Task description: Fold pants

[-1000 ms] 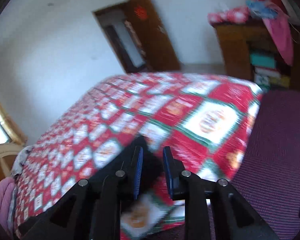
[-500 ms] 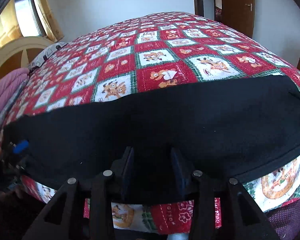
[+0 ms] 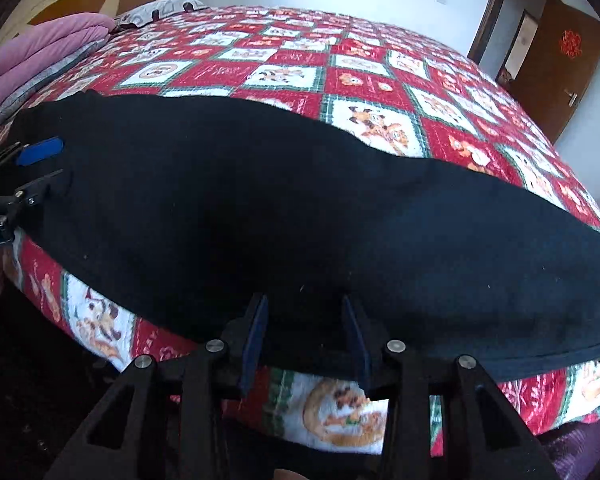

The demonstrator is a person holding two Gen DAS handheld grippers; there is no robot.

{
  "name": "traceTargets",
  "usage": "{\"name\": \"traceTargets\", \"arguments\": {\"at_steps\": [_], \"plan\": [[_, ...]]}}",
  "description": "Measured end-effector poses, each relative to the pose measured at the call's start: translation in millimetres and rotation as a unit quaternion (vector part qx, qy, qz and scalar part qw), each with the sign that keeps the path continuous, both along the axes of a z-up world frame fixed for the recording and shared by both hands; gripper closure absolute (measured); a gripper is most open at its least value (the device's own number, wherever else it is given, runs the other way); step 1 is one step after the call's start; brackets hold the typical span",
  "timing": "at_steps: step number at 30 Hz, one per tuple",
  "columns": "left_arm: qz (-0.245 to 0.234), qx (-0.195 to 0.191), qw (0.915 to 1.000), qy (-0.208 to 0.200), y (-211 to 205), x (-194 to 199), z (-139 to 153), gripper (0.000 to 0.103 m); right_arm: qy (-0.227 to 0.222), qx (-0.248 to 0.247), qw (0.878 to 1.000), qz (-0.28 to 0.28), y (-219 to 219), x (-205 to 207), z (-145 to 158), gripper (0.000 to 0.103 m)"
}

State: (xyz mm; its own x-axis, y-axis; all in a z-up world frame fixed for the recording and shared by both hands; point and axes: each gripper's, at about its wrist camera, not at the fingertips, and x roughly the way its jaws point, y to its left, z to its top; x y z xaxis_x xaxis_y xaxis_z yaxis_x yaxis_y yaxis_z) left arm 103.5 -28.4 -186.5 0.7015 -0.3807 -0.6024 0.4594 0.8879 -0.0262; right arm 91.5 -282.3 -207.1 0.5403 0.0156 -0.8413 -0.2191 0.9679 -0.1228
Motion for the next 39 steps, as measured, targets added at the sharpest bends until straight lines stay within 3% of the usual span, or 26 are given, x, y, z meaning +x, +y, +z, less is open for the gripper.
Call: {"name": "traceTargets", "arguments": {"at_steps": [4, 8, 11, 13, 16, 19, 25, 27, 29, 34, 37, 39], "plan": [[0.019, -0.001, 0.9998, 0.006, 6.6, 2.8, 3.1, 0.025, -0.02, 0.035, 0.999, -0.01, 3.6, 4.8, 22.0, 0.062], [0.047, -0.002, 0.9989, 0.005, 20.0, 4.9, 6.3, 0.025, -0.046, 0.057, 0.997, 0.034, 41.6, 14.0, 36.7, 0.062], [0.063, -0.011, 0.9979, 0.008, 30.8, 7.9, 6.7, 0.023, -0.042, 0.05, 0.996, 0.065, 71.0, 19.5, 26.3, 0.062], [0.071, -0.012, 0.9973, 0.014, 36.3, 11.7, 3.6, 0.023, -0.015, 0.034, 0.997, 0.073, 82.6, 24.5, 7.3, 0.061], [0.074, -0.013, 0.997, 0.018, 40.2, 14.5, -0.2, 0.023, -0.029, 0.018, 0.996, 0.085, 85.3, 20.2, 2.6, 0.061], [0.074, -0.013, 0.997, 0.019, 40.0, 15.0, 0.7, 0.022, -0.025, 0.062, 0.996, 0.064, 62.4, 19.2, 15.5, 0.061], [0.086, 0.004, 0.9963, 0.011, 48.2, 18.4, 9.8, 0.022, -0.077, 0.096, 0.992, -0.011, -8.6, -1.4, 47.5, 0.055], [0.107, 0.009, 0.9942, 0.0, 62.5, 21.9, 17.3, 0.011, -0.1, 0.107, 0.988, -0.051, -41.3, -9.3, 60.3, 0.055], [0.146, -0.003, 0.9891, -0.013, 86.8, 26.5, 26.1, 0.004, -0.119, 0.117, 0.981, -0.094, -74.7, -20.8, 71.3, 0.055], [0.224, -0.025, 0.9743, -0.006, 148.3, 43.6, 32.9, 0.004, -0.161, 0.143, 0.952, -0.218, -162.2, -50.7, 85.6, 0.054], [0.261, -0.028, 0.9648, 0.008, 178.0, 54.1, 28.5, 0.004, -0.186, 0.166, 0.922, -0.296, -216.9, -69.3, 92.0, 0.054], [0.281, -0.032, 0.9585, 0.033, 198.5, 58.6, 18.6, 0.004, -0.205, 0.199, 0.894, -0.345, -252.1, -83.6, 96.7, 0.054]]}}
